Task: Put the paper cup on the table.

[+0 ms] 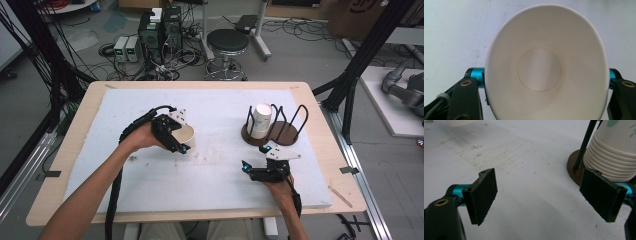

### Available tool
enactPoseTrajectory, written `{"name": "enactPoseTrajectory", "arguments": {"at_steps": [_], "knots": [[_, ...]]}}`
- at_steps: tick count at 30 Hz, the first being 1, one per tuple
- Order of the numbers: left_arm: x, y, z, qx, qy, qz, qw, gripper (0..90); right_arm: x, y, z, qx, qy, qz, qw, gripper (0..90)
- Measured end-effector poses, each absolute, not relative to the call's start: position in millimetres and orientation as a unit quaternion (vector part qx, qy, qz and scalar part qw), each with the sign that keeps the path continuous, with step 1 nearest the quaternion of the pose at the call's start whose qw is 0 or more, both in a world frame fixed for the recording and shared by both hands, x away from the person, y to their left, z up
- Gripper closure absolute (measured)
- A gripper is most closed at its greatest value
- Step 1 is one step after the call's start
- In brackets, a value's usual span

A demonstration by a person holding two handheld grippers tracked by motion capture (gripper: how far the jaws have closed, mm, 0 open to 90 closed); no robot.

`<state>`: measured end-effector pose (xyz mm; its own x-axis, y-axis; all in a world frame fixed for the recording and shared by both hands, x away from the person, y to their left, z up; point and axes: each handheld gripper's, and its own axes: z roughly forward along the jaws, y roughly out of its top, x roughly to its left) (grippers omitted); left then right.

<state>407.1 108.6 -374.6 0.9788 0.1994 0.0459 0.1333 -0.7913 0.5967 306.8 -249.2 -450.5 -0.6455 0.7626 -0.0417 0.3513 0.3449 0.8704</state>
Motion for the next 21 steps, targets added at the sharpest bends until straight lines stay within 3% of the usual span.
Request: {"name": "enactPoseTrajectory", "arguments": {"at_steps": [21], "knots": [[414,82,-400,0.964,0.078,0.044,0.249,30.7,308,-250,-451,0.361,0.787,0.451,0.22,15.3]]}}
